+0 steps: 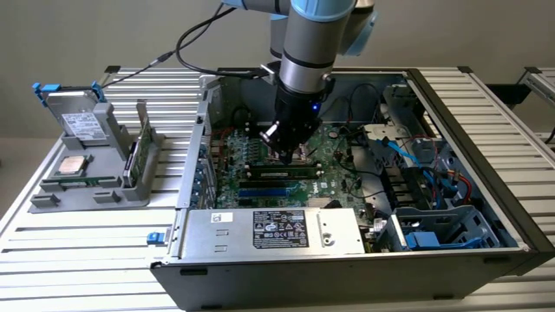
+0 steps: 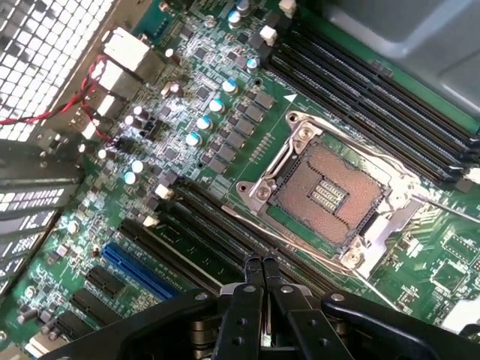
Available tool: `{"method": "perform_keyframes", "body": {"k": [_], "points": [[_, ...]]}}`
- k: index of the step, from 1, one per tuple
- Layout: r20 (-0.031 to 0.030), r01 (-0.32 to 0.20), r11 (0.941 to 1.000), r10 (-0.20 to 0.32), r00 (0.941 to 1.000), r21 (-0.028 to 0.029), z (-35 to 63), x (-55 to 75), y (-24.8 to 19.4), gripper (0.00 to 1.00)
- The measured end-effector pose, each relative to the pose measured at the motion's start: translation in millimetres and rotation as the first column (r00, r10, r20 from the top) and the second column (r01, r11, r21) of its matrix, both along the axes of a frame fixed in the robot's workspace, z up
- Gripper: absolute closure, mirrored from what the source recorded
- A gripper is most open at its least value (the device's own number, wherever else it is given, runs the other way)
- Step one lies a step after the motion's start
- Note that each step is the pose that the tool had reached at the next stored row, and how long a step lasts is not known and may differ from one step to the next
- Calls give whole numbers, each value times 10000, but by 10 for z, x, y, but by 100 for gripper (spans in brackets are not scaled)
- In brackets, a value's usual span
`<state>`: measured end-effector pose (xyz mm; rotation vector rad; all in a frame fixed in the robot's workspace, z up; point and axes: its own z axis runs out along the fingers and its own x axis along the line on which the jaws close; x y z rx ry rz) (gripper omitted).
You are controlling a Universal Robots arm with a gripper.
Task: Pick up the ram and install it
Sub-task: 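Press down the ram until it locks into place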
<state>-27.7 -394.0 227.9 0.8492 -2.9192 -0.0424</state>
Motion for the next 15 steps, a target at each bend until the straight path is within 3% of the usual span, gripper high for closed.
{"method": "perform_keyframes", "body": {"k": [7, 11, 15], "points": [[0, 1094, 9940, -1094, 9940, 0, -1, 0, 0, 90], [0, 1718, 9851, -1718, 9851, 0, -1, 0, 0, 90], [0, 2330, 9725, -2330, 9725, 0, -2, 0, 0, 90]]}}
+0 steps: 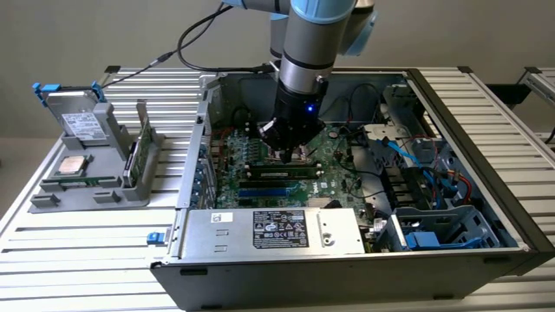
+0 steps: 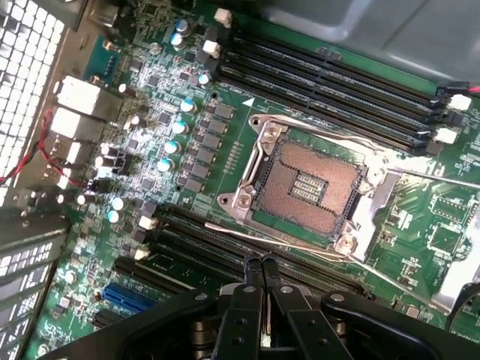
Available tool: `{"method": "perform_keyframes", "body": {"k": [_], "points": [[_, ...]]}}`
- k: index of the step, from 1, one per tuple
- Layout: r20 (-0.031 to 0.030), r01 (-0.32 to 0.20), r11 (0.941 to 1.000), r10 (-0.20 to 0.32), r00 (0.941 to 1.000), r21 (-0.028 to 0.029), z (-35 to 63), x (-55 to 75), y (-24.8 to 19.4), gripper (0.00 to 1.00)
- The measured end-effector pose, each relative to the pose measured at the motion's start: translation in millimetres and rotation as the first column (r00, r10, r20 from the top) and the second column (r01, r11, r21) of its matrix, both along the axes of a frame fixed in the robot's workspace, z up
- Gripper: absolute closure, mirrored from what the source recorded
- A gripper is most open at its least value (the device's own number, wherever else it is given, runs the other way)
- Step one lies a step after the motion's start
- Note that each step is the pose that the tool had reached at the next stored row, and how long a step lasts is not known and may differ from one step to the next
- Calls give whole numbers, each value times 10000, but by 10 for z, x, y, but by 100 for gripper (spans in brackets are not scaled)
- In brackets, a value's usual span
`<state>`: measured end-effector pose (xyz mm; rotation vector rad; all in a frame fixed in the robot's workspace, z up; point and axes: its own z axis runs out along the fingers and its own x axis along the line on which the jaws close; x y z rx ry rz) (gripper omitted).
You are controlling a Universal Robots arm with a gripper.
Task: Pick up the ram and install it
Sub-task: 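Press down the ram until it locks into place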
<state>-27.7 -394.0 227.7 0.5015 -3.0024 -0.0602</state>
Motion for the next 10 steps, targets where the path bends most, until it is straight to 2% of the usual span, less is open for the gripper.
{"method": "perform_keyframes", "body": {"k": [5, 10], "points": [[0, 784, 9969, -784, 9969, 0, -1, 0, 0, 90], [0, 1548, 9879, -1548, 9879, 0, -1, 0, 0, 90]]}}
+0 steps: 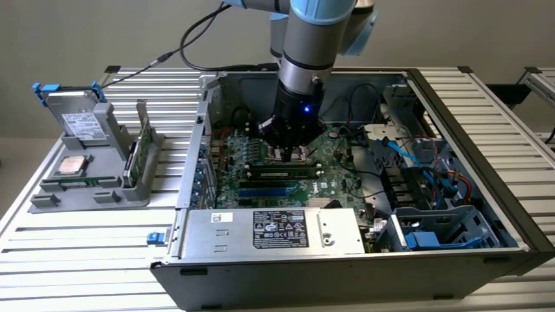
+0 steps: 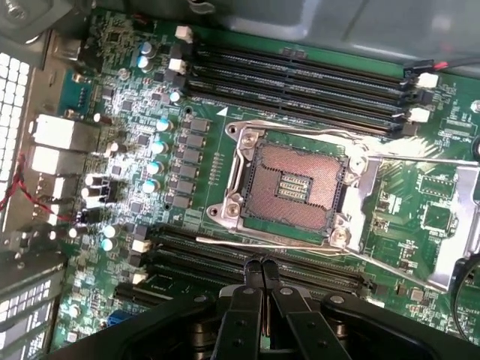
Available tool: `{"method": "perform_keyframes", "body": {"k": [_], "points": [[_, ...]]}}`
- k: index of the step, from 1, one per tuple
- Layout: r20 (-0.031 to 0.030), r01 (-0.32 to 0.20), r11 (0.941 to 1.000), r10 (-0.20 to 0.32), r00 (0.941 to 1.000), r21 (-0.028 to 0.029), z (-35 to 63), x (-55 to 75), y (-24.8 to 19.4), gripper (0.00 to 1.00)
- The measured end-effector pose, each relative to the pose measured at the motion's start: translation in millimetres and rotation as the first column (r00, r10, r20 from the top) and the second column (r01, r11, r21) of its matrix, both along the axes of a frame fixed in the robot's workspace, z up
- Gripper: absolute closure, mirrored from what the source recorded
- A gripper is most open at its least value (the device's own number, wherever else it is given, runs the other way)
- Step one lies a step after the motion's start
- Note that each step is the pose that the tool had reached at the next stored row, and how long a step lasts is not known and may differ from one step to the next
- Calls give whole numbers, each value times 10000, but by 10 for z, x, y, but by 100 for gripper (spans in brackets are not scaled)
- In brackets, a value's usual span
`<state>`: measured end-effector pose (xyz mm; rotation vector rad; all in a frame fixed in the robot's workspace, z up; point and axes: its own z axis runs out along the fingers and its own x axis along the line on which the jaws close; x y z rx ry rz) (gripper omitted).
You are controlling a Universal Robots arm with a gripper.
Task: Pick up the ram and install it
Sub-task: 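Press down the ram until it locks into place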
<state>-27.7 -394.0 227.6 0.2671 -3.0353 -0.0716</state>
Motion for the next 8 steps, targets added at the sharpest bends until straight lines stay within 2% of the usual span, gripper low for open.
{"method": "perform_keyframes", "body": {"k": [4, 8], "points": [[7, 505, 9987, -505, 9987, 2, 0, 1, 0, 90], [17, 541, 9985, -541, 9985, -1, 0, 0, 1, 90]]}}
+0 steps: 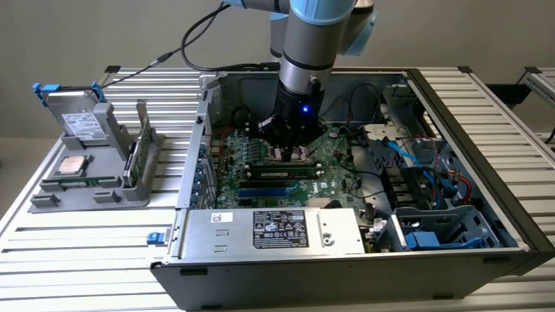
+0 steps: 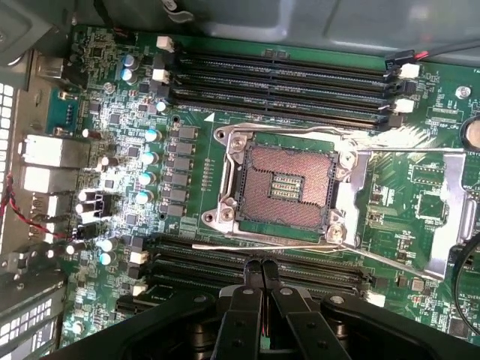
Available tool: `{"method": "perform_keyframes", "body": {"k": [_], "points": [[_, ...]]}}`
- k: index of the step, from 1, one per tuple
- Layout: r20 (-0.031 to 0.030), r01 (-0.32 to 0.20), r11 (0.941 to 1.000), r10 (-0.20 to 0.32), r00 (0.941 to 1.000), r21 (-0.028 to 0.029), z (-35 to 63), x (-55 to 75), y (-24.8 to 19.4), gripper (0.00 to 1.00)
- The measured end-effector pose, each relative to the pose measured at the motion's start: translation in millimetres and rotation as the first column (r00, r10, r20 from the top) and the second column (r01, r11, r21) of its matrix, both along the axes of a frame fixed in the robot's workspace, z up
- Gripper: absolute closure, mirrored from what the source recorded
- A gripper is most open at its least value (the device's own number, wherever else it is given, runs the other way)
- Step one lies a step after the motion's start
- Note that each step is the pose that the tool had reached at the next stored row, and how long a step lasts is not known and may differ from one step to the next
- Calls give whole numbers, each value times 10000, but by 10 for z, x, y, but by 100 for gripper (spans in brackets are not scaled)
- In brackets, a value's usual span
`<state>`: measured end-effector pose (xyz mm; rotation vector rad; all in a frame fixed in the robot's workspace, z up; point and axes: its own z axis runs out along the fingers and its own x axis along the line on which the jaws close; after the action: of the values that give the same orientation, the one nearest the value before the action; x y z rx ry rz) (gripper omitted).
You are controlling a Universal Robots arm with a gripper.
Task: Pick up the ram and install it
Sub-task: 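Press down the ram until it locks into place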
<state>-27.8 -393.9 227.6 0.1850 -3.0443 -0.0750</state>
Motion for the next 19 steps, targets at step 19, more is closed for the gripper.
{"method": "perform_keyframes", "body": {"k": [19], "points": [[122, 384, 9988, -380, 9992, -317, 140, 0, -96, 90]]}}
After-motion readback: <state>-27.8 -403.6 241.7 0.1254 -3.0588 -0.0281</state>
